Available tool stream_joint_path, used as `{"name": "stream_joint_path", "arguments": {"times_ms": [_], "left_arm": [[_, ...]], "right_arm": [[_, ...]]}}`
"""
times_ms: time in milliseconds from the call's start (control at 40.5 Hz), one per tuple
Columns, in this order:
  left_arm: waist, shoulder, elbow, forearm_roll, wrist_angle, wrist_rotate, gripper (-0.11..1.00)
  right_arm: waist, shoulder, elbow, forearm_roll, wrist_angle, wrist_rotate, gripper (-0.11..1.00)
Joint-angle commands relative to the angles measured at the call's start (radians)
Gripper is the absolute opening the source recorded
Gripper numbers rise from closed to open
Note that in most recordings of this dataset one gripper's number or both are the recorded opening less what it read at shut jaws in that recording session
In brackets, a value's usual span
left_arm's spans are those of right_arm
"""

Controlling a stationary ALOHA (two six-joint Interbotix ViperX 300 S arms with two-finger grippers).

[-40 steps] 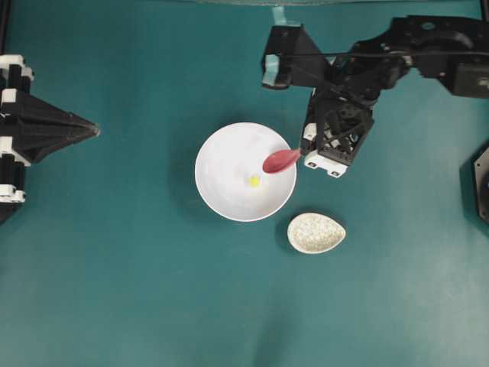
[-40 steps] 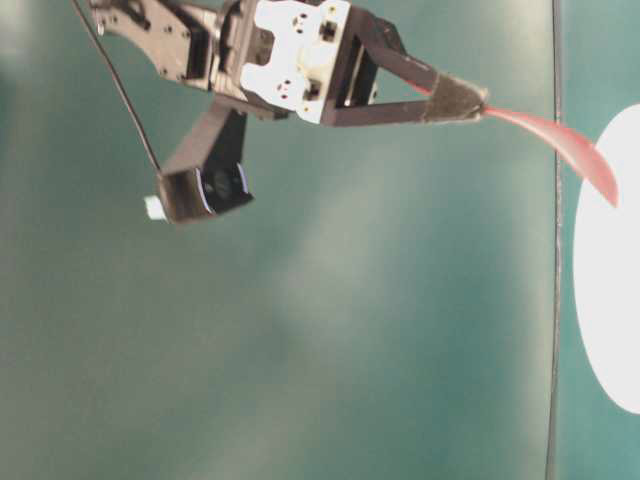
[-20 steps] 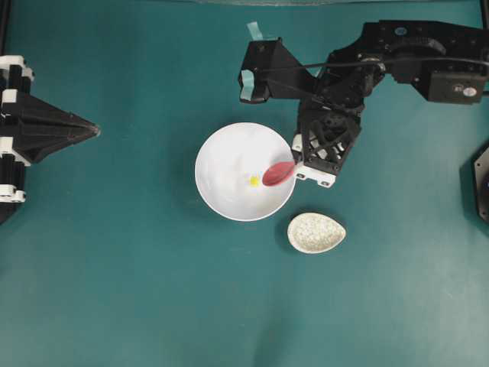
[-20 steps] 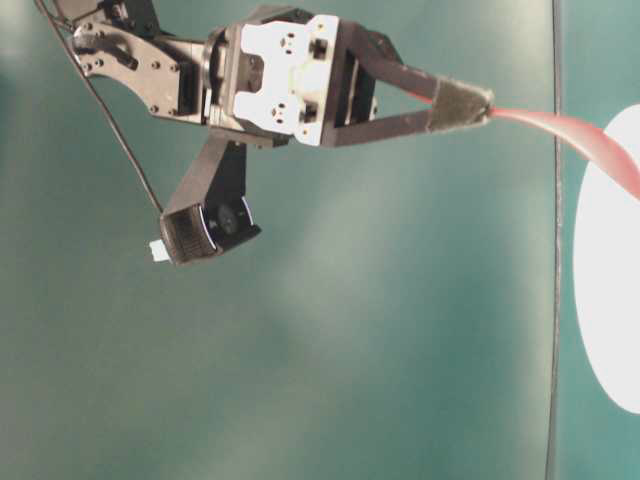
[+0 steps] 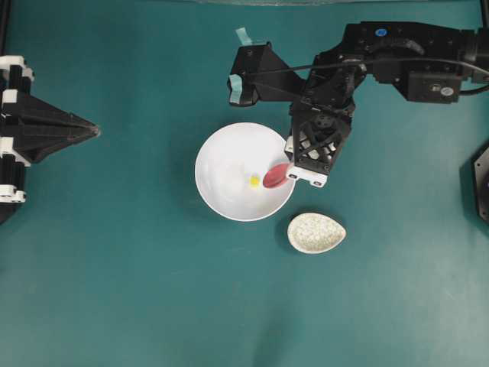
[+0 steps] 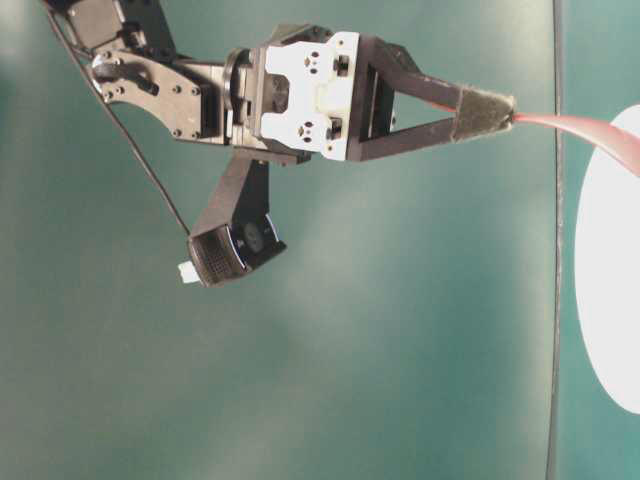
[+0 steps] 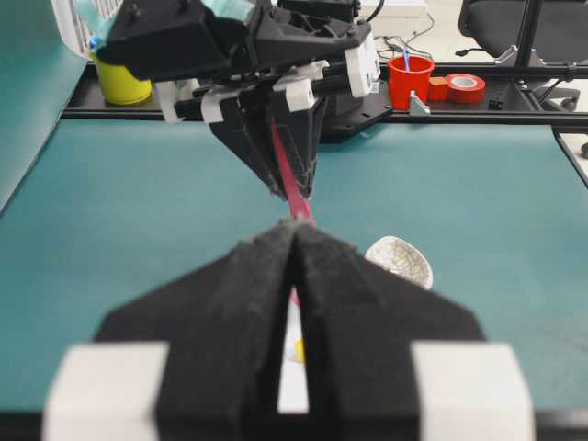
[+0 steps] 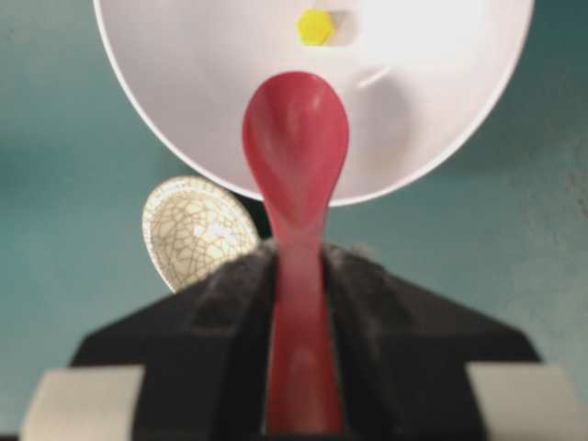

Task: Scoop the yellow hexagonal prism block from the bowl with a spoon using the right arm.
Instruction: 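Lower the spoon bowl into the white bowl beside the yellow block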

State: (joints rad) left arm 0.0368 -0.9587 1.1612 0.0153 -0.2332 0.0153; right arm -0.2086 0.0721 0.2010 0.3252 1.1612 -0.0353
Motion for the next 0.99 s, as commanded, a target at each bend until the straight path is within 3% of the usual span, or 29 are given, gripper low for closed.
{"name": "stream_joint_path", "arguments": {"times_ms": [0, 963], "left_arm": [[0.002, 0.003, -0.026, 0.005, -0.006, 0.002, 0.00], [0.002, 0.003, -0.028, 0.008, -0.005, 0.002, 0.00]], "right_arm": [[0.003, -0.006, -0.028, 0.000, 0.002, 0.002, 0.24], [0.021, 0.051, -0.029, -0.011, -0.046, -0.008, 0.24]]}}
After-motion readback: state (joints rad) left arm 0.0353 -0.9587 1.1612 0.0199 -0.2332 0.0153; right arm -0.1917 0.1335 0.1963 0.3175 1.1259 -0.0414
